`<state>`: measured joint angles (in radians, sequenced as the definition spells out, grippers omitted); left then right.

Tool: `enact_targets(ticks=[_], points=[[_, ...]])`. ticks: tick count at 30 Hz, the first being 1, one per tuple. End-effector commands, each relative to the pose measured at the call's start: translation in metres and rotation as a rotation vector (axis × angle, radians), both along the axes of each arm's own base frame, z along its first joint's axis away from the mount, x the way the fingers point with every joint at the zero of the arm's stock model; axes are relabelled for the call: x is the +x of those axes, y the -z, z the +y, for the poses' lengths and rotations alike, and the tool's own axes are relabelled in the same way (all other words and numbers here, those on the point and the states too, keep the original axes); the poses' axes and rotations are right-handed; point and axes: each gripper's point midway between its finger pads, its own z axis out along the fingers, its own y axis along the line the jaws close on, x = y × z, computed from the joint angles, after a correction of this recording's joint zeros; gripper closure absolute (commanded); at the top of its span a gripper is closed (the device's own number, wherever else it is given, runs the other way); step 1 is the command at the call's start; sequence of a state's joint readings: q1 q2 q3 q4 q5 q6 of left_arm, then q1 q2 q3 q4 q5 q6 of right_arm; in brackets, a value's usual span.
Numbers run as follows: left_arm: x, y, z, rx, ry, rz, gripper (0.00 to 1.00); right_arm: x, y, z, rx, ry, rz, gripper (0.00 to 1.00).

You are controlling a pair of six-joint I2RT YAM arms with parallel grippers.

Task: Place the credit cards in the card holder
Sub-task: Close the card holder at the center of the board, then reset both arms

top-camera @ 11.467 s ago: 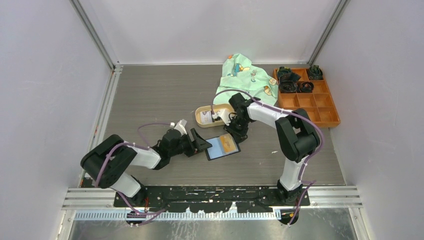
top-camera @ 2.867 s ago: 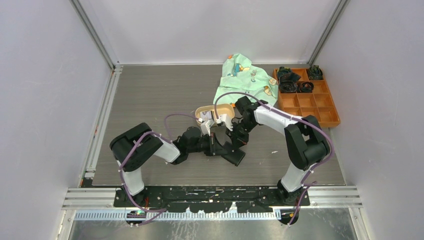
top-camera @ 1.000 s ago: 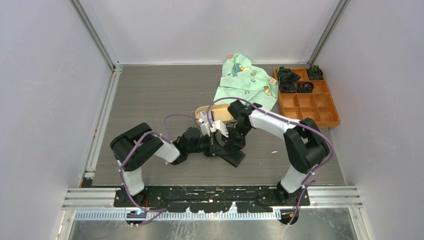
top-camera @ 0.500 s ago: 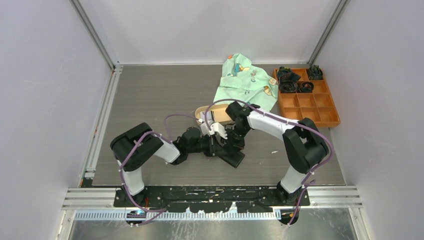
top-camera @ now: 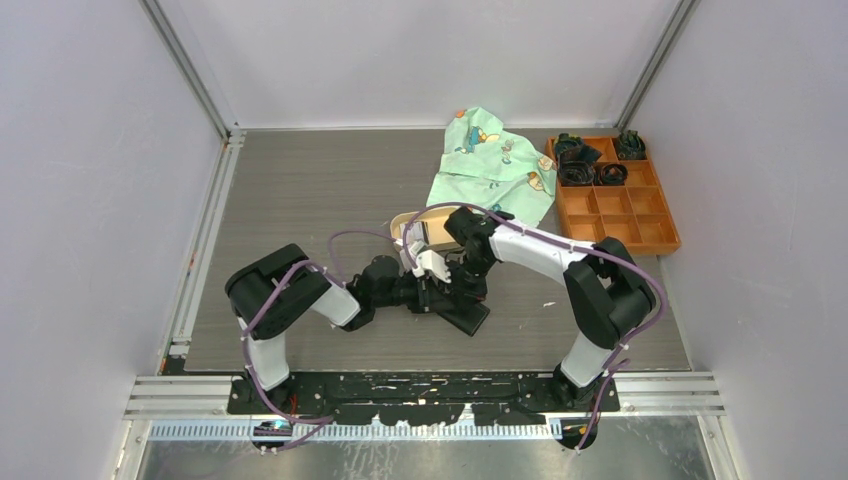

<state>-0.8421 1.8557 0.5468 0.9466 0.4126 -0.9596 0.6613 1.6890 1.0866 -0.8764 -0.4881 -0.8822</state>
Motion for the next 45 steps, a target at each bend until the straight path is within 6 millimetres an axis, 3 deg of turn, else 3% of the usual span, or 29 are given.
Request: enact_targets(ticks=[1, 19, 23, 26, 30, 32, 37, 40, 43, 45], points=[[0.004, 0.001, 0.001, -0.014, -0.012, -0.023, 0.98, -0.012, 0.013, -0.001, -0.049, -0.008, 0.038, 0.99], [0.004, -0.004, 0.007, -0.016, -0.032, -0.031, 0.98, -0.005, 0.027, 0.001, -0.127, 0.046, 0.008, 0.99], [0.004, -0.007, 0.01, -0.019, -0.04, -0.035, 0.98, -0.005, 0.016, 0.006, -0.089, 0.044, 0.003, 0.98], [0.005, -0.015, 0.013, -0.025, -0.041, -0.047, 0.98, -0.001, -0.008, 0.014, -0.003, 0.066, 0.002, 0.75], [0.006, -0.031, 0.022, 0.02, -0.049, -0.1, 0.96, 0.006, -0.045, 0.013, 0.109, 0.093, -0.019, 0.57], [0.007, -0.048, 0.03, 0.047, -0.059, -0.15, 0.93, 0.013, -0.063, 0.01, 0.152, 0.132, -0.049, 0.51], [0.002, -0.086, 0.062, 0.164, -0.078, -0.281, 0.83, 0.039, -0.109, -0.015, 0.217, 0.282, -0.163, 0.33], [-0.001, -0.121, 0.083, 0.19, -0.093, -0.414, 0.76, 0.057, -0.141, -0.037, 0.28, 0.401, -0.265, 0.23], [-0.005, -0.158, 0.107, 0.189, -0.15, -0.508, 0.46, 0.08, -0.182, -0.064, 0.368, 0.595, -0.413, 0.02], [-0.011, -0.189, 0.125, 0.152, -0.205, -0.566, 0.28, 0.089, -0.212, -0.082, 0.427, 0.722, -0.501, 0.01]])
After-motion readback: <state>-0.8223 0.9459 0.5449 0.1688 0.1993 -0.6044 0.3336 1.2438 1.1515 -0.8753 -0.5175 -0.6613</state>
